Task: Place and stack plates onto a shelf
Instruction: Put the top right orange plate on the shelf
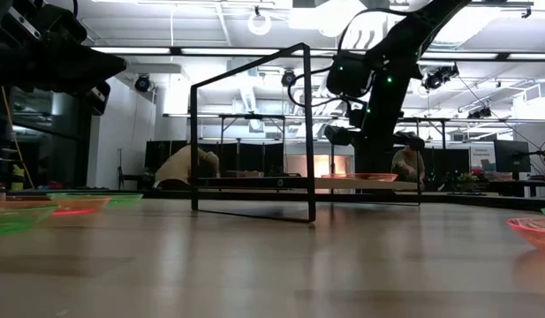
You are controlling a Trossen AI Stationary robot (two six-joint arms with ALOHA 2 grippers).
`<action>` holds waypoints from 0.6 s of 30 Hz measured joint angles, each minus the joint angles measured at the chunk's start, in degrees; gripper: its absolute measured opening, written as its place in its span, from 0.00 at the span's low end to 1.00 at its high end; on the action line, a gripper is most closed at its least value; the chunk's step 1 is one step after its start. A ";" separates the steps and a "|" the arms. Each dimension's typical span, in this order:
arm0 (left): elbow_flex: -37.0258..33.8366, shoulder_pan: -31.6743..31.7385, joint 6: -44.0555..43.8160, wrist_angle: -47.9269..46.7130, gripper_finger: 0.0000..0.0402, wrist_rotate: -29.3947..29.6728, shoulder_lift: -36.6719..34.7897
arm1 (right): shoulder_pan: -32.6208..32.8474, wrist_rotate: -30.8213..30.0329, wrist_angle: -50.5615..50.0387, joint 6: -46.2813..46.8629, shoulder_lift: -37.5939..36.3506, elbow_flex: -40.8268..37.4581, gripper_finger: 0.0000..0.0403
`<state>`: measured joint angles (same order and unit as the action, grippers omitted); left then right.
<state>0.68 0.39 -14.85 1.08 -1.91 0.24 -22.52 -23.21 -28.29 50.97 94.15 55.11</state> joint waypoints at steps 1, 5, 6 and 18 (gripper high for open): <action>-0.01 0.01 0.00 -0.02 0.00 -0.01 0.01 | 0.03 0.17 -0.14 -0.06 0.00 0.00 0.00; 0.00 0.00 0.00 -0.02 0.00 0.00 0.00 | 0.04 1.85 -0.22 -1.29 0.00 0.00 0.00; 0.00 0.01 0.00 -0.02 0.00 0.00 -0.01 | 0.04 2.40 -0.21 -1.89 -0.02 0.00 0.00; 0.00 -0.01 0.00 0.00 0.00 -0.01 -0.01 | 0.15 6.25 -0.67 -3.49 -0.17 0.01 0.00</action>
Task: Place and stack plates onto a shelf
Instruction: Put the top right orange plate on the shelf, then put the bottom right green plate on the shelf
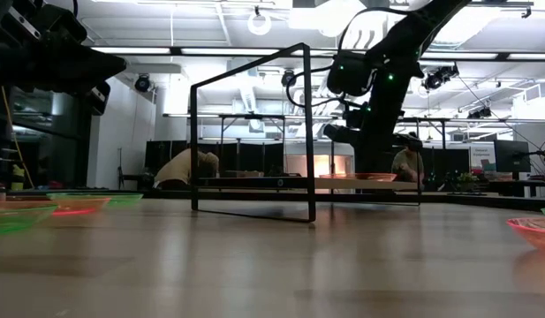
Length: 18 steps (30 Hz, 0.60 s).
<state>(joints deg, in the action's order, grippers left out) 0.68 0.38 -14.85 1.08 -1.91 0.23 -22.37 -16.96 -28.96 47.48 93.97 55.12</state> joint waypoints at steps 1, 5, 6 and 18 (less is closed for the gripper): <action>-0.02 0.02 0.00 -0.01 0.00 0.00 0.00 | 0.00 0.18 -0.17 -0.02 -0.01 0.01 0.00; -0.01 0.02 0.00 -0.02 0.00 0.00 0.02 | 0.02 0.95 -1.79 -0.78 -1.69 -0.15 0.00; -0.02 0.01 0.00 -0.02 0.00 0.00 0.00 | 0.02 0.70 -2.29 -1.12 -2.70 -0.23 0.00; -0.02 0.02 0.00 -0.01 0.00 0.00 0.00 | 6.56 20.99 -19.16 -3.72 -21.29 -1.85 0.00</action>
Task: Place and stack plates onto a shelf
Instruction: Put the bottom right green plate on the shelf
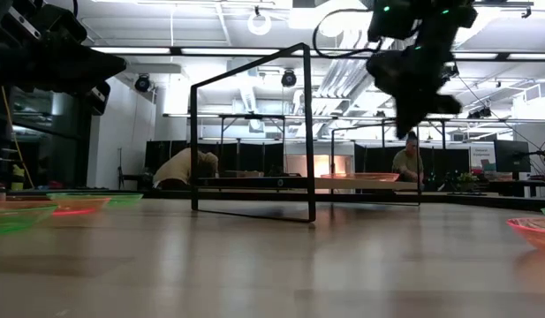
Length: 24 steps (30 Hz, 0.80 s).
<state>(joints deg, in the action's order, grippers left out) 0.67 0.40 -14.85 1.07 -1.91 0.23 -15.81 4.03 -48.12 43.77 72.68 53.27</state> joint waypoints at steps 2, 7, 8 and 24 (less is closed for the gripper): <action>0.00 0.00 0.00 0.01 0.00 0.00 0.02 | 4.70 4.95 -0.42 3.39 -0.51 -2.28 0.00; 0.01 0.00 0.00 -0.01 0.00 0.00 0.00 | 18.58 11.60 -1.28 13.88 -0.46 -9.08 0.00; 0.00 -0.02 0.00 -0.01 0.00 0.02 0.00 | 21.24 12.57 -1.59 16.85 -0.46 -10.47 0.00; 0.00 -0.02 0.00 0.00 0.00 0.02 0.00 | 39.31 13.45 5.85 44.68 -0.42 -23.82 0.00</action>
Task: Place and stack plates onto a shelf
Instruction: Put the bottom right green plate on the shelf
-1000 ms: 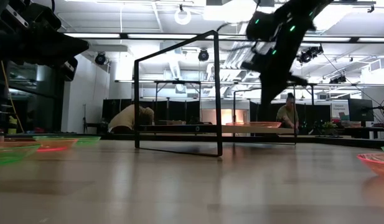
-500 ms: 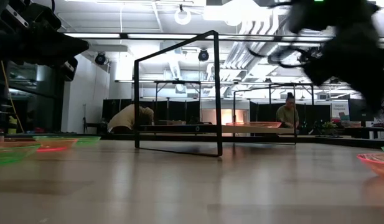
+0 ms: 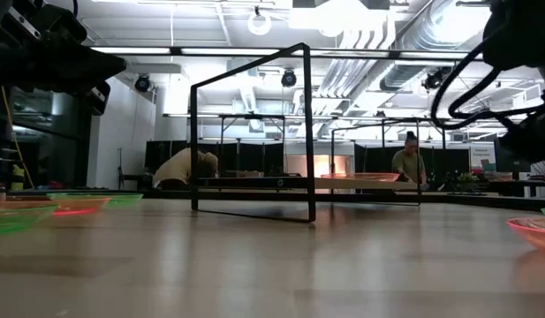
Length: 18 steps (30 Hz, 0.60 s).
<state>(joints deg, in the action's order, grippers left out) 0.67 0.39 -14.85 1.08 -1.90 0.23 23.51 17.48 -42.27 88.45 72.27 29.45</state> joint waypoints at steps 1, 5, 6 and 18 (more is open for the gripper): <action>0.02 0.00 0.00 -0.02 0.00 -0.02 0.00 | -0.30 -1.38 1.07 0.22 0.00 -0.25 0.00; 0.00 0.02 0.00 0.00 0.00 -0.02 0.00 | -2.19 -5.32 5.83 0.14 0.50 -0.37 0.00; 0.00 0.02 0.00 0.00 0.00 -0.02 0.02 | -2.80 -6.17 6.88 0.14 0.76 -0.37 0.00; 0.01 0.00 0.00 0.00 0.00 -0.02 0.00 | -10.71 -20.71 25.13 -3.96 2.47 -0.30 0.00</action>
<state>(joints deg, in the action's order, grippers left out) 0.67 0.38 -14.85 1.08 -1.91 0.23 12.80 -3.22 -17.15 84.49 74.74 29.15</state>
